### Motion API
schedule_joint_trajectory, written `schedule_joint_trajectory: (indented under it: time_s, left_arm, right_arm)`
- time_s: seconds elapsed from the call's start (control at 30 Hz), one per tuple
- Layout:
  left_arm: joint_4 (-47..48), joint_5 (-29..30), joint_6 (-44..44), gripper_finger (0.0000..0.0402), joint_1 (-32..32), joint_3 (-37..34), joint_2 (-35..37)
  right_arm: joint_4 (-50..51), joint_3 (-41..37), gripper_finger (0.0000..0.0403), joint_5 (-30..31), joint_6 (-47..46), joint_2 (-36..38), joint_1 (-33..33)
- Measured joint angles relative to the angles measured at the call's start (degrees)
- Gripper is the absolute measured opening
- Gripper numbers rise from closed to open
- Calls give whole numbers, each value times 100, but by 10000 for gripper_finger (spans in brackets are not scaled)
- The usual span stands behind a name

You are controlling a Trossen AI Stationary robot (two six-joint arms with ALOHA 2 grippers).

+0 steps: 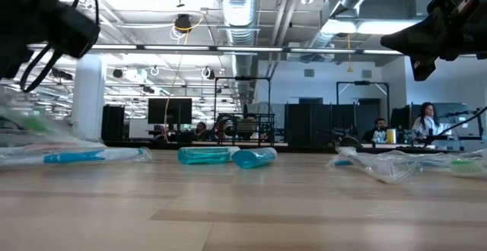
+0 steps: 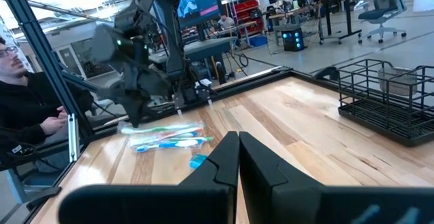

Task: Pick & Place toothbrushing station
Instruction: Put the left green toothbrush into the black wire organizer

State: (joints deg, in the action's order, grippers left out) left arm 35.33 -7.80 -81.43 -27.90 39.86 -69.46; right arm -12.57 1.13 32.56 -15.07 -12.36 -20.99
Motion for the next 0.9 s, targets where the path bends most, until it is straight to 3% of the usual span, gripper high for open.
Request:
schedule_joint_trajectory:
  time_s: [0.27, 0.5, 0.73, 0.9]
  left_arm:
    - [-411, 882, 552, 0, 20, 148, 821]
    - [-1692, 1391, 1442, 0, 225, 151, 1181]
    - [-2745, 1319, 2087, 0, 915, 155, 1081]
    - [-3241, 804, 2524, 0, 1534, 150, 869]
  right_arm:
    - [3, 0, 4, -1, 48, 0, -1]
    - [-325, 0, 4, -536, 417, -16, -4]
    - [-1409, 0, 2, -717, 1243, -763, -204]
    - [-2134, 107, 0, -715, 1831, -1630, -390]
